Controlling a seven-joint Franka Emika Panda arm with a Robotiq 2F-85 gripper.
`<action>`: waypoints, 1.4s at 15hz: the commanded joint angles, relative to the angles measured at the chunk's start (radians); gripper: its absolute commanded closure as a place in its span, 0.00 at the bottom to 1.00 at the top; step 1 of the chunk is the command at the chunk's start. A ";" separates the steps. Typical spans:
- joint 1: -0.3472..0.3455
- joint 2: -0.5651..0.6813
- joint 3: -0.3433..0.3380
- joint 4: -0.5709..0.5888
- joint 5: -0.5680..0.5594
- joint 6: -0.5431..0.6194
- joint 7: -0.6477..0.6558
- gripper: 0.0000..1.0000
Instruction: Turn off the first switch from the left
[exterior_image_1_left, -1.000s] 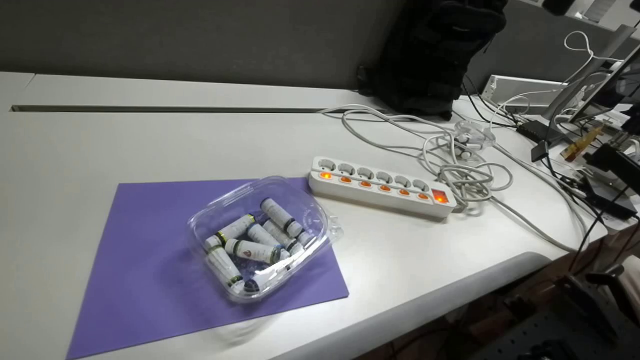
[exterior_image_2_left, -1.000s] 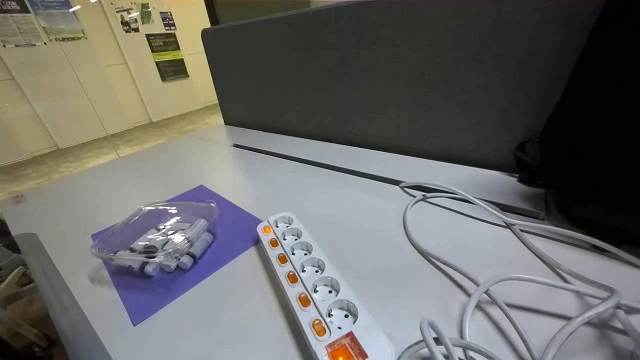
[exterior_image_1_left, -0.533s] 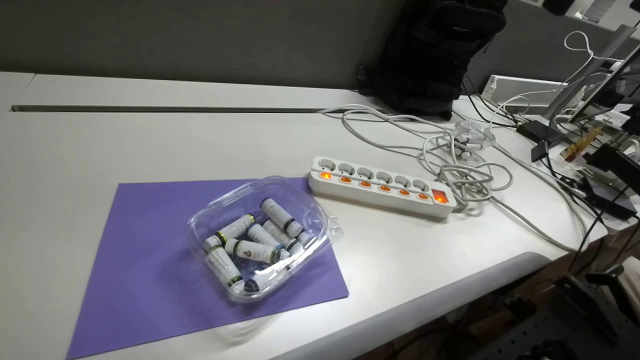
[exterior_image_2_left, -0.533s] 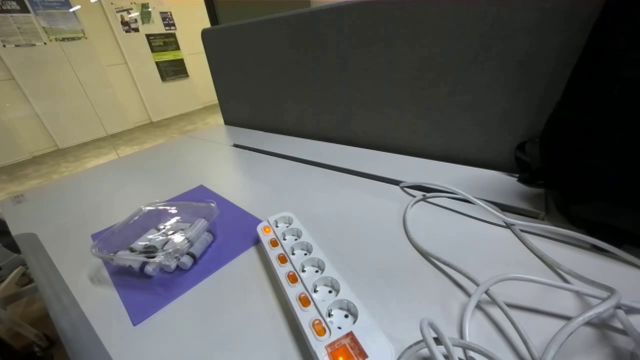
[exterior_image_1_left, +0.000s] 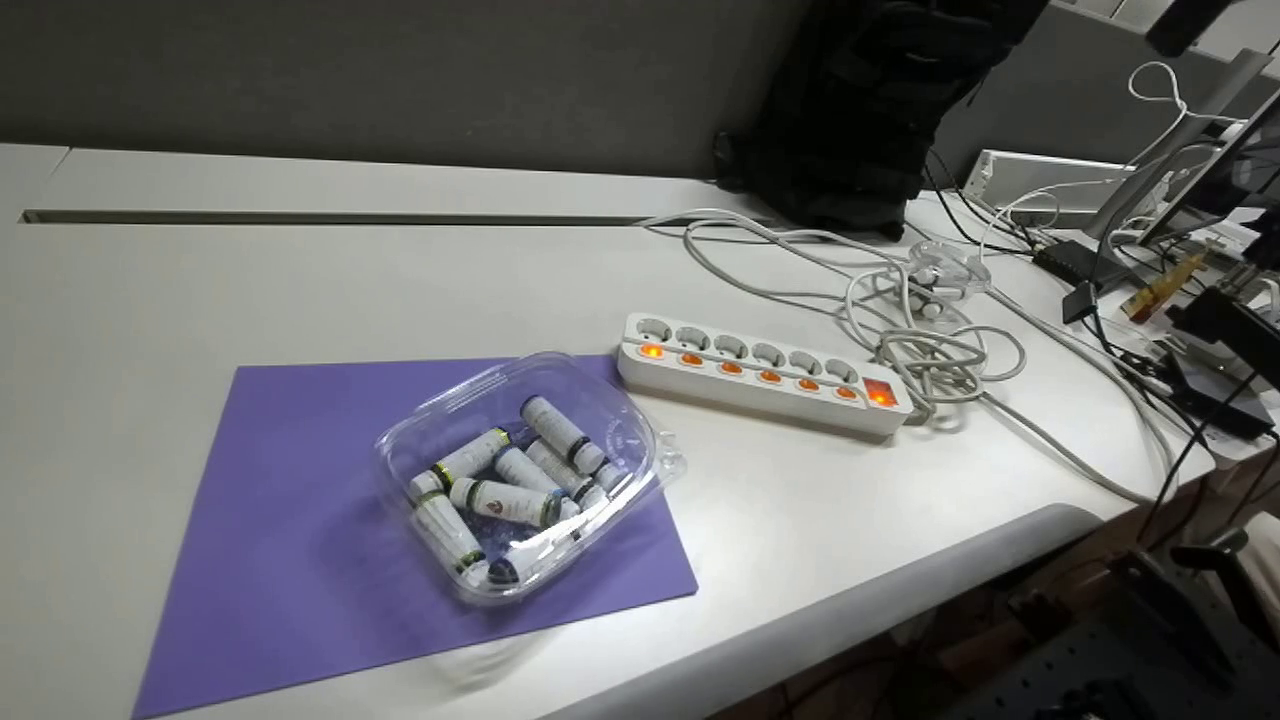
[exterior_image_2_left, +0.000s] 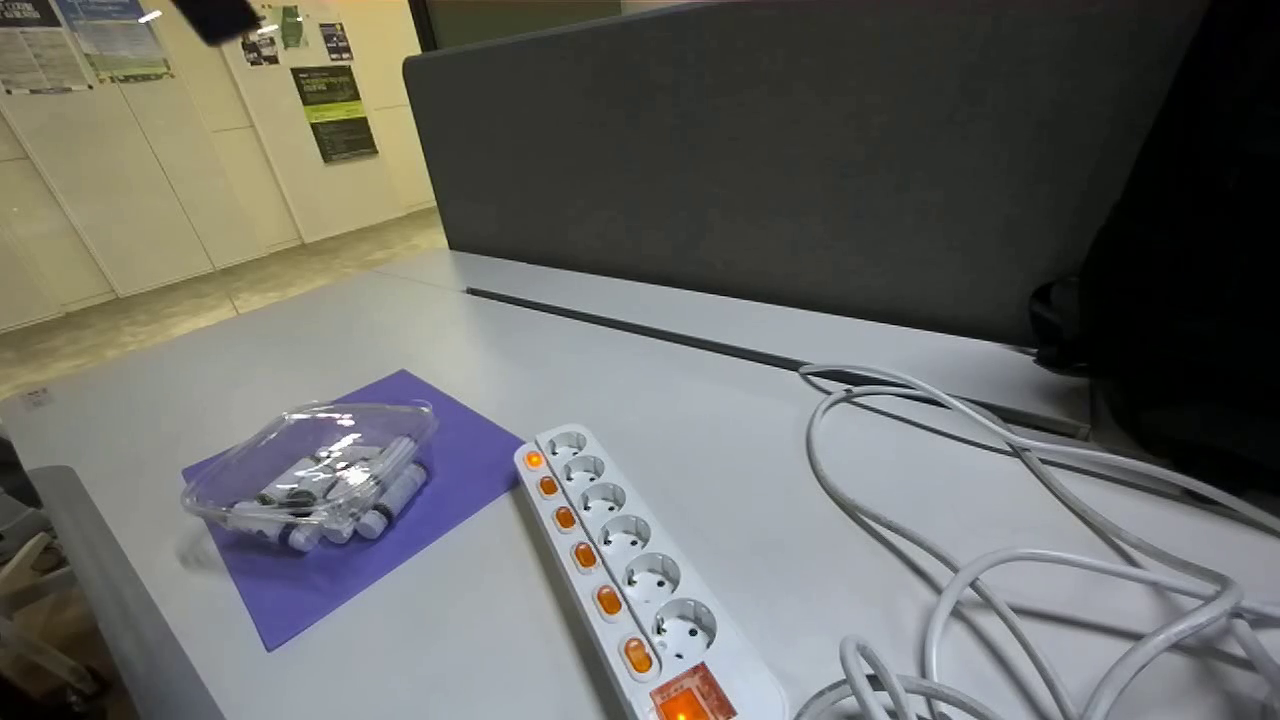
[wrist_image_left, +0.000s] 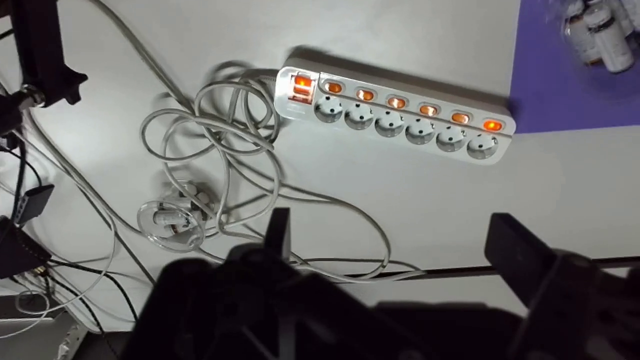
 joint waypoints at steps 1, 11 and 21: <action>-0.034 0.196 -0.002 0.029 0.000 0.143 0.077 0.00; 0.018 0.649 -0.034 0.140 0.068 0.384 0.085 0.00; 0.157 0.927 -0.102 0.293 0.099 0.403 0.111 0.42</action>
